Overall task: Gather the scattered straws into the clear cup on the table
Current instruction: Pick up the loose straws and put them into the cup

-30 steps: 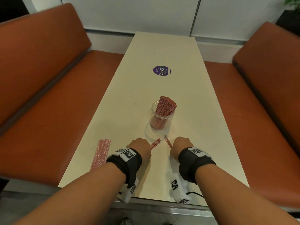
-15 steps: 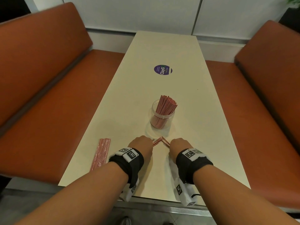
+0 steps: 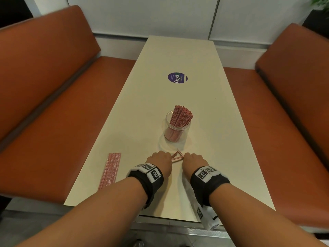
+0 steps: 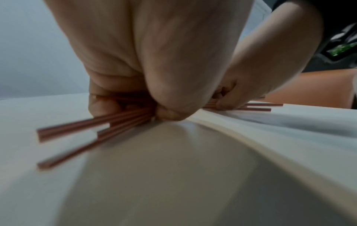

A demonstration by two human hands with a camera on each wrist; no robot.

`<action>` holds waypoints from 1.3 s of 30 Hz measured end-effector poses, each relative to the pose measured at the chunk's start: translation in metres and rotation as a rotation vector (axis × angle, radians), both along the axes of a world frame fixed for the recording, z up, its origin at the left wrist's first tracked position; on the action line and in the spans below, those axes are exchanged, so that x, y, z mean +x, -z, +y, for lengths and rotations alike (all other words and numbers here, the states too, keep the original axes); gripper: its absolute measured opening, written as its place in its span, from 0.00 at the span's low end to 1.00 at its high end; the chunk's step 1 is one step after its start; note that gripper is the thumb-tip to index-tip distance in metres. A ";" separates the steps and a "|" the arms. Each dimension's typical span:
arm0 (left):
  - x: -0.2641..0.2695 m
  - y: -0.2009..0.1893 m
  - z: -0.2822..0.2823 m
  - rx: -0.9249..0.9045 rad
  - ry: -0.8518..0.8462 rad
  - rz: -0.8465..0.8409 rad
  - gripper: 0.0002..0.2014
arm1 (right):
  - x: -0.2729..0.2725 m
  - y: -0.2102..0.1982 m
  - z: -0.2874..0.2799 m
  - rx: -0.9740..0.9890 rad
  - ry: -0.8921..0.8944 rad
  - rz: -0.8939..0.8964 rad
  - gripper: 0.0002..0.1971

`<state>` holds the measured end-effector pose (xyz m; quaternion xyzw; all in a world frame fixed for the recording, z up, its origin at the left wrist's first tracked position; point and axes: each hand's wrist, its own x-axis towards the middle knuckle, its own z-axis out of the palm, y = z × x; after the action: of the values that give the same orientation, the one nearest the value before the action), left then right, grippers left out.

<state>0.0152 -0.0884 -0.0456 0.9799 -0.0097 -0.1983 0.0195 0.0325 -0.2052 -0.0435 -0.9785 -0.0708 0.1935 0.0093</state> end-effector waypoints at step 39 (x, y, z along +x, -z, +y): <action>0.075 -0.104 0.016 -1.352 -0.248 -0.362 0.09 | 0.037 -0.036 -0.044 0.744 0.375 -0.231 0.19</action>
<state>0.0899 -0.0724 0.0585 0.7647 -0.0222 0.0209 0.6436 0.0692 -0.2488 -0.0074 -0.9196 0.0429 0.0390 0.3885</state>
